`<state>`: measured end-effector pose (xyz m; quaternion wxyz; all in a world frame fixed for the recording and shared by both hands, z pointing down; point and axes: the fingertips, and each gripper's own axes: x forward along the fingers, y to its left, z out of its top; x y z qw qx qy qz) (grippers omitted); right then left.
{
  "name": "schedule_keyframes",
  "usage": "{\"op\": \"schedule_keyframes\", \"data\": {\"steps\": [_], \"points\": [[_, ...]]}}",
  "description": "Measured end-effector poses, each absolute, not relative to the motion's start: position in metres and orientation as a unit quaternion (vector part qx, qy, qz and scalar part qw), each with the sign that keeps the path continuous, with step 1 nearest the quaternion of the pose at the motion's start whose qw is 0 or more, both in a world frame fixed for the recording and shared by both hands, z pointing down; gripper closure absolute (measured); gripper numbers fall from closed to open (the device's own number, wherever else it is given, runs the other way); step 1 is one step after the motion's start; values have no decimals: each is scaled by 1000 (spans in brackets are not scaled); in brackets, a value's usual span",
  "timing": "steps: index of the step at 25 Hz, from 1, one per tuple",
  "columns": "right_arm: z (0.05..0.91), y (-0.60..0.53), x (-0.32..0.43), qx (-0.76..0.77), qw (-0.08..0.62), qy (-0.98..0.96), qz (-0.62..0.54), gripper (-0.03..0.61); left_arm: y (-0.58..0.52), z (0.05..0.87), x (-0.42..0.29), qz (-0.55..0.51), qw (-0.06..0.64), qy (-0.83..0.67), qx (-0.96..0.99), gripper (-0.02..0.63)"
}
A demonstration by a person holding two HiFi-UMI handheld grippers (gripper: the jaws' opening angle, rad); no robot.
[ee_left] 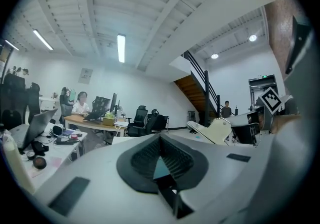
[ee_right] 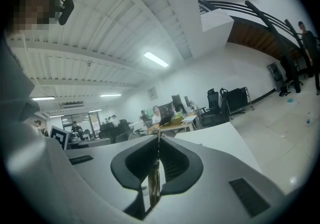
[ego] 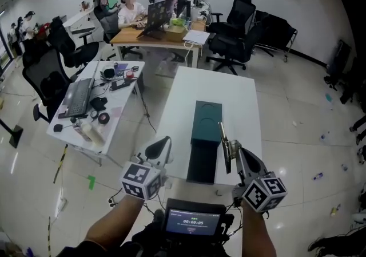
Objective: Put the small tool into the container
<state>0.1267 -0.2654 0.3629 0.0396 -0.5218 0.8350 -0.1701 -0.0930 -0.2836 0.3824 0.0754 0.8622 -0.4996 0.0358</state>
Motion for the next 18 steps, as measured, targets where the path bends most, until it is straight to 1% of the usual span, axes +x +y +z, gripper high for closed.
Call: {"op": "schedule_keyframes", "data": {"steps": [3, 7, 11, 18], "points": [[392, -280, 117, -529, 25, 825, -199, 563, -305, 400, -109, 45, 83, -528, 844, 591], [447, -297, 102, -536, -1, 807, -248, 563, -327, 428, -122, 49, 123, -541, 831, 591], [500, -311, 95, -546, -33, 788, -283, 563, -346, 457, -132, 59, 132, -549, 823, 591], [565, -338, 84, -562, -49, 765, -311, 563, -372, 511, -132, 94, 157, -536, 824, 591]]}}
